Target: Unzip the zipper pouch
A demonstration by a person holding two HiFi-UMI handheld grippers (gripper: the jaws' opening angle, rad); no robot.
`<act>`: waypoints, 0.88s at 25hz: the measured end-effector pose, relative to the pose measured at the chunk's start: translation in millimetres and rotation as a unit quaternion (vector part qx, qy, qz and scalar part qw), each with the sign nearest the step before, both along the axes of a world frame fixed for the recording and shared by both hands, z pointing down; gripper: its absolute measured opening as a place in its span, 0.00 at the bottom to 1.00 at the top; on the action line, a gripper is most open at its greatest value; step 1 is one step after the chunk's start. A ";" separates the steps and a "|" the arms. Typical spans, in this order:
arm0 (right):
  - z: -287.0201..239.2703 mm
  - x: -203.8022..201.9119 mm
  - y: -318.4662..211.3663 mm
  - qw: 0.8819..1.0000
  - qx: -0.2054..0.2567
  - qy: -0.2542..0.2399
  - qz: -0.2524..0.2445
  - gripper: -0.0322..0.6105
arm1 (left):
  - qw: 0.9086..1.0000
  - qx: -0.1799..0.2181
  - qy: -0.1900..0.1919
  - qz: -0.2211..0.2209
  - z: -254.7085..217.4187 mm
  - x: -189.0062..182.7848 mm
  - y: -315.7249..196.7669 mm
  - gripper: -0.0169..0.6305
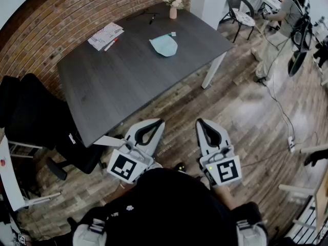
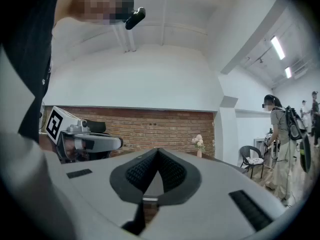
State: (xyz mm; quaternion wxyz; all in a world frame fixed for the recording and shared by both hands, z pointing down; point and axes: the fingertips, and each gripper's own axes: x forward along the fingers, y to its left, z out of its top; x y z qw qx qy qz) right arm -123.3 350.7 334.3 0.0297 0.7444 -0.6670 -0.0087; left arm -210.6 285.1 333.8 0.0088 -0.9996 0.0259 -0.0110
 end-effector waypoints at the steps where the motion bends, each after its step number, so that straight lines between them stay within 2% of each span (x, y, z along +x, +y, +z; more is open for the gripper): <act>1: 0.6 0.1 0.5 1.000 0.000 0.000 0.000 0.05 | 1.000 0.001 0.002 0.000 -0.1 0.4 0.6 0.03; 8: 2.2 -2.2 6.1 1.000 0.000 -0.002 0.001 0.05 | 1.000 -0.016 0.010 -0.004 -1.2 -3.0 2.3 0.03; 12: -1.6 -0.1 9.9 1.000 0.022 -0.020 -0.004 0.05 | 1.000 -0.018 0.010 -0.005 -0.9 -1.7 3.5 0.03; 22: -0.6 8.8 41.0 0.999 0.033 -0.036 -0.009 0.05 | 1.000 -0.025 0.000 0.007 4.8 14.7 34.5 0.03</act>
